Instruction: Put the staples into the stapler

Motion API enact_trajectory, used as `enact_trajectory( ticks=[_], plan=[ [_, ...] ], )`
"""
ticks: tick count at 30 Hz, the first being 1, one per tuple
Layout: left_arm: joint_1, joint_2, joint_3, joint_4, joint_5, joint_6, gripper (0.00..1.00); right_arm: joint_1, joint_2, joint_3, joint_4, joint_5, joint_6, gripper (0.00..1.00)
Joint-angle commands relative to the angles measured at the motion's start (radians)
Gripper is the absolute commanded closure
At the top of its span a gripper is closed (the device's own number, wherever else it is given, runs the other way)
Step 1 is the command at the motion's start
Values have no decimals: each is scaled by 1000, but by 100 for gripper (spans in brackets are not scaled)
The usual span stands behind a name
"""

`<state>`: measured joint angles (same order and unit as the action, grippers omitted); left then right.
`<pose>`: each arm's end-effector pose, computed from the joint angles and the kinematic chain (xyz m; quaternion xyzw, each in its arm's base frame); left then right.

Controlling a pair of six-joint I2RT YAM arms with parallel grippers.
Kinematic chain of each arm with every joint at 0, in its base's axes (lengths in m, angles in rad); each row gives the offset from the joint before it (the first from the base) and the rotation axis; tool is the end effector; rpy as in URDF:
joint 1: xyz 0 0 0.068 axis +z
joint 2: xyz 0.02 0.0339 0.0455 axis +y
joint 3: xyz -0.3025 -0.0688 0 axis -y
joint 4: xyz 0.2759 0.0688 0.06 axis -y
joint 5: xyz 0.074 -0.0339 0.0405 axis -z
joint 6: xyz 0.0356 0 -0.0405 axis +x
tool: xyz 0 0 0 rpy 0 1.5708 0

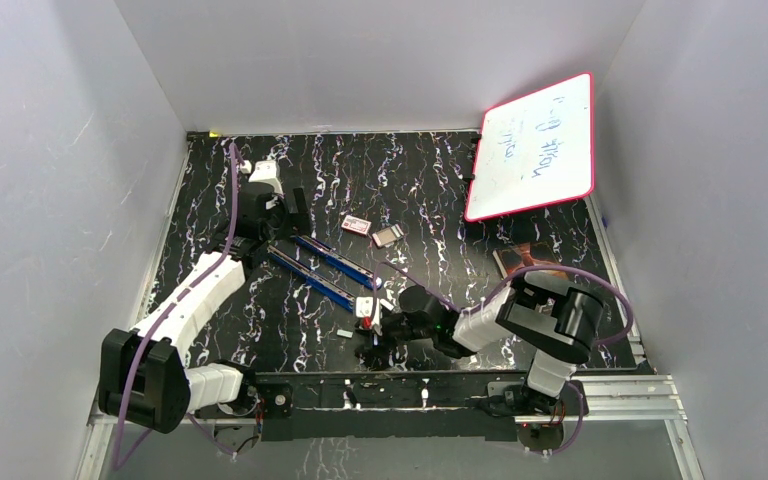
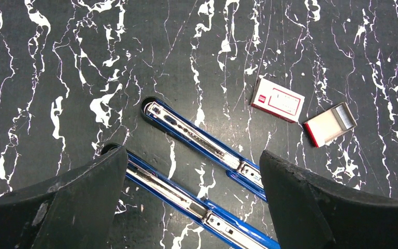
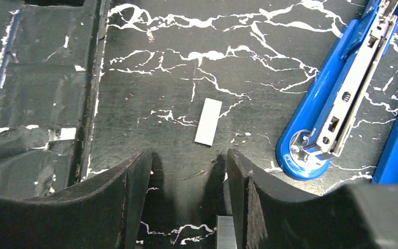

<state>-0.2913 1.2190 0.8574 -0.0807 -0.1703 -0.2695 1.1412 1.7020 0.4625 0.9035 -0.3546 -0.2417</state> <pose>0.2830 -0.0786 0.3093 -0.0363 0.8424 -0.0784 0.5319 0.1168 0.2846 0.1366 -0.5904 0.5532 0.3772 0.4507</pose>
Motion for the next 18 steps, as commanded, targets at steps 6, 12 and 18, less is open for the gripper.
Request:
enact_trajectory(
  ticks=[6,12,18],
  plan=[
    [16,-18,-12,35,28,5,2,3,34,25,94,105,61,40],
    [17,-14,-13,33,39,6,2,18,35,12,95,121,58,41],
    [18,-7,-12,38,51,6,2,45,74,1,111,165,50,42]
  ],
)
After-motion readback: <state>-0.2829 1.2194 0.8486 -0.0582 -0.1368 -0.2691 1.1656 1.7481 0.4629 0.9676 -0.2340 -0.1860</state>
